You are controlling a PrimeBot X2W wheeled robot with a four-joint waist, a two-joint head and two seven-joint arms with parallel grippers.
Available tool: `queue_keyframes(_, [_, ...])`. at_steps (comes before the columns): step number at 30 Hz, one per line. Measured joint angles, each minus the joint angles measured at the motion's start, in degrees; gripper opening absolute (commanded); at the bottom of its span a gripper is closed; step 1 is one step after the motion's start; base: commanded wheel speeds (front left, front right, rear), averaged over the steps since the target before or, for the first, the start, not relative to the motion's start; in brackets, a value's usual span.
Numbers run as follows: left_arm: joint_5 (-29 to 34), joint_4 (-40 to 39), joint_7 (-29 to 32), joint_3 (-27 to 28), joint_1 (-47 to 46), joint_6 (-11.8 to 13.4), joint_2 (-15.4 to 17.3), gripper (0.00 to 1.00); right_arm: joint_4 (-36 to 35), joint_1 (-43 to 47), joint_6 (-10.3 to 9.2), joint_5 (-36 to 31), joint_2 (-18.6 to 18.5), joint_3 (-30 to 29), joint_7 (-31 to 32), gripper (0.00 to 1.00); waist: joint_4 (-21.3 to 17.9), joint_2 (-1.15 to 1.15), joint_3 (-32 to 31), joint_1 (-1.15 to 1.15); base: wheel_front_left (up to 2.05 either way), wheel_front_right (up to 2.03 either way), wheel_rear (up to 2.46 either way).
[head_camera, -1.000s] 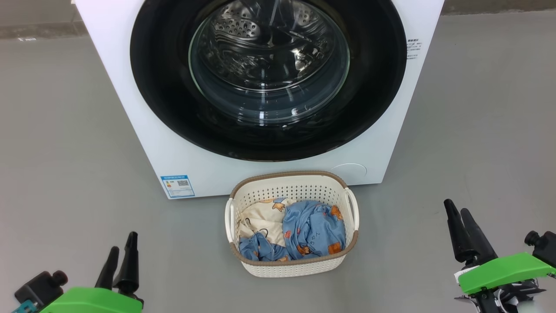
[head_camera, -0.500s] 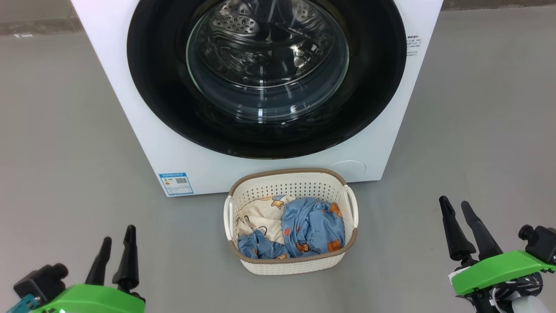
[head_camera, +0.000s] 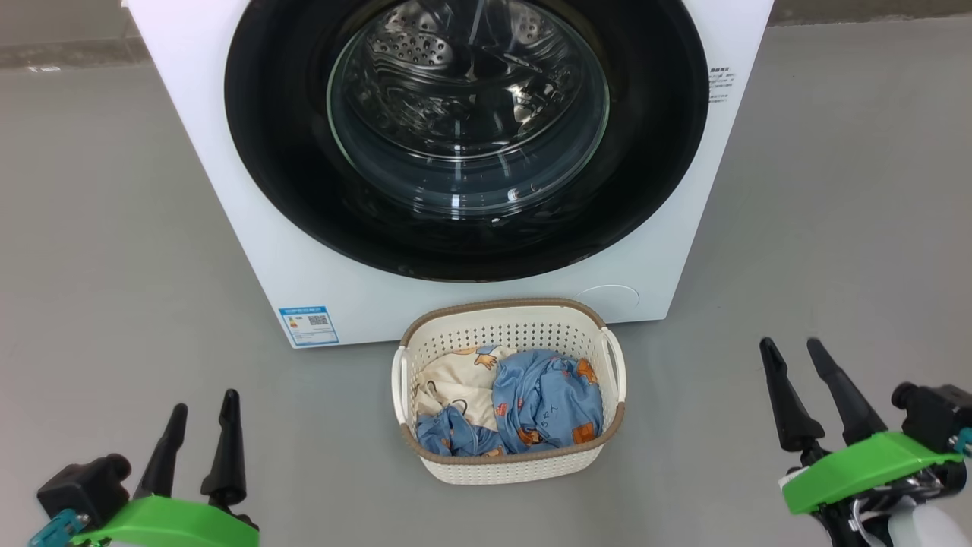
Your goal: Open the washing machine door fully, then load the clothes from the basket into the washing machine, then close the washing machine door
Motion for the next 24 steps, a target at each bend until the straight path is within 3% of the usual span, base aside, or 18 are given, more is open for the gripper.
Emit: queue_keyframes(24, [17.06, -0.44, -3.96, -1.46, -0.01, -0.01, 1.54, 1.0, -1.15, -2.73, 0.0, -16.17, -2.59, 1.81, -3.94, 1.0, -0.1, 0.0, -0.08, 0.0, 0.0, 0.0, 0.0])
